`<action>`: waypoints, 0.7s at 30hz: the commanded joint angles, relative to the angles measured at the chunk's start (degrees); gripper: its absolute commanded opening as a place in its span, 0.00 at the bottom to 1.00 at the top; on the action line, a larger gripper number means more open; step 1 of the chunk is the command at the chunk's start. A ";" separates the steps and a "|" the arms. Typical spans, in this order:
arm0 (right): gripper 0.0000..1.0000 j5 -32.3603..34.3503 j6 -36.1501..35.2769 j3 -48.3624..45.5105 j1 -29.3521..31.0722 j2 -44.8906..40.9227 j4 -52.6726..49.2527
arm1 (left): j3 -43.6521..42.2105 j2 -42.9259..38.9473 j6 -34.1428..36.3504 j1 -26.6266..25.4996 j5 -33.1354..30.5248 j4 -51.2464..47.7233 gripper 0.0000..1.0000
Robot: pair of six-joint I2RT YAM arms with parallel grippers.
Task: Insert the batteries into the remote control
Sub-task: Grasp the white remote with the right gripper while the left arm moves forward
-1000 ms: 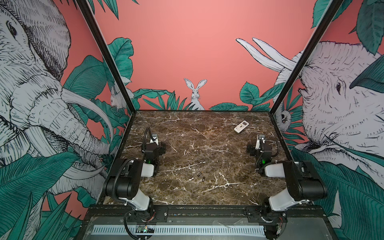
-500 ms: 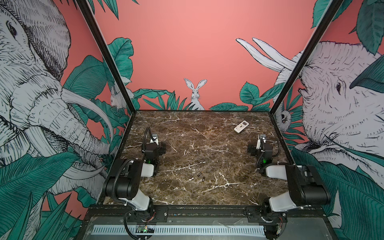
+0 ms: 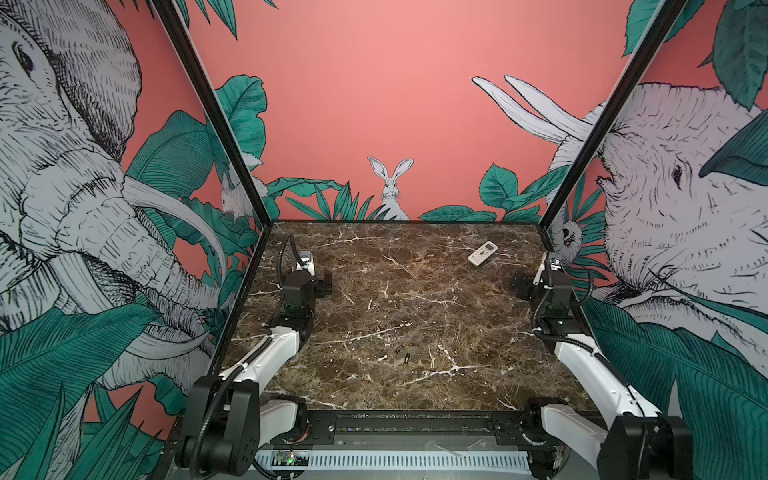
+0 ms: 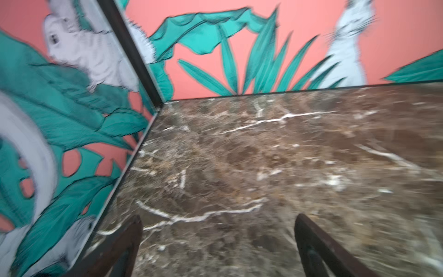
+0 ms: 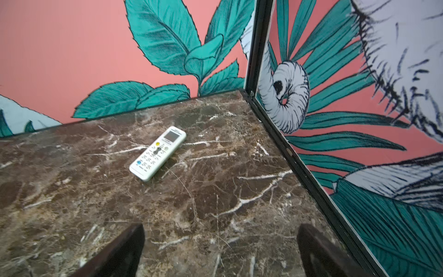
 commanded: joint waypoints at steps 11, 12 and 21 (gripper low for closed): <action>0.99 -10.79 11.77 19.41 2.30 18.49 -16.32 | 8.14 7.11 -16.86 -7.09 39.87 -17.08 1.00; 0.99 -10.74 12.83 20.97 2.43 20.60 -16.44 | 7.98 7.47 -17.02 -8.17 40.26 -16.31 1.00; 0.99 -8.96 20.06 32.04 4.33 36.29 -14.88 | 6.11 6.86 -18.32 -13.25 42.03 -11.00 0.99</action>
